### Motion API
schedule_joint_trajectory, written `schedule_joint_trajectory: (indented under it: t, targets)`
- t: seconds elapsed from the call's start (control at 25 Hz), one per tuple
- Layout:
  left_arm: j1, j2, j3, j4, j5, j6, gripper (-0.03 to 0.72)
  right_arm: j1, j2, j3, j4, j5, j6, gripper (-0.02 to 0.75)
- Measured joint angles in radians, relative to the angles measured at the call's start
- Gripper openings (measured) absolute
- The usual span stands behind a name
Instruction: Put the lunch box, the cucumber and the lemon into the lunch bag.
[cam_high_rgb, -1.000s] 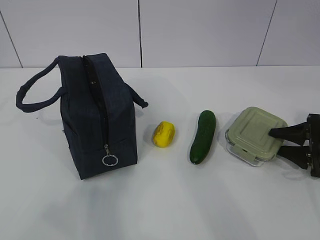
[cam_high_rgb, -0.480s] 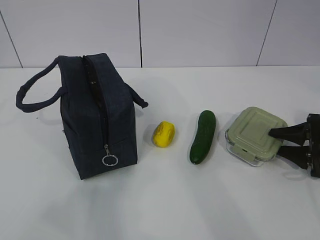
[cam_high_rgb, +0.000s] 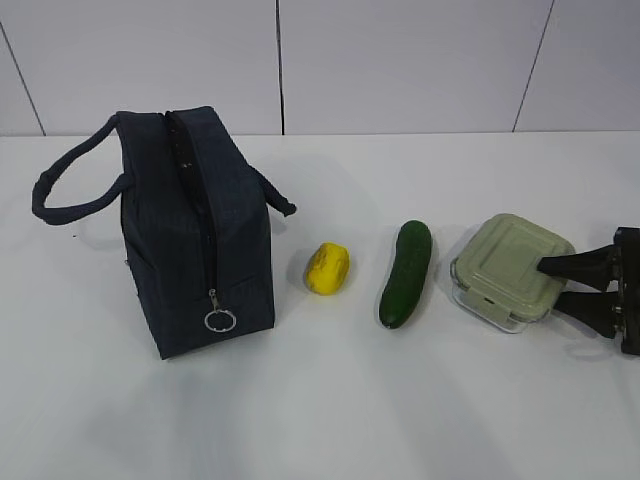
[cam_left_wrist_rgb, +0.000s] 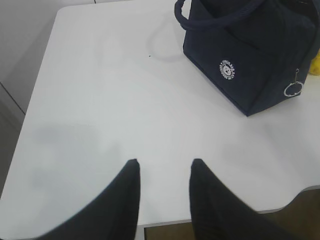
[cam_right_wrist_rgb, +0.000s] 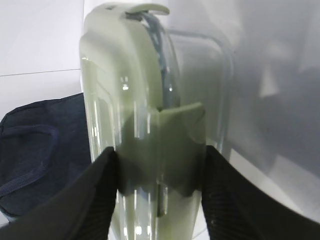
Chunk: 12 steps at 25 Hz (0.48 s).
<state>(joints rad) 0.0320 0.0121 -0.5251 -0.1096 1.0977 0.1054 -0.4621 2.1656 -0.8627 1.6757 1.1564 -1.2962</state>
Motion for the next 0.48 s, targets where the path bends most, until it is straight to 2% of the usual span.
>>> schedule_joint_trajectory:
  t: [0.48]
  targets:
    - [0.0, 0.0, 0.0, 0.0, 0.0, 0.0, 0.24, 0.0, -0.027, -0.002, -0.031, -0.027, 0.055, 0.375]
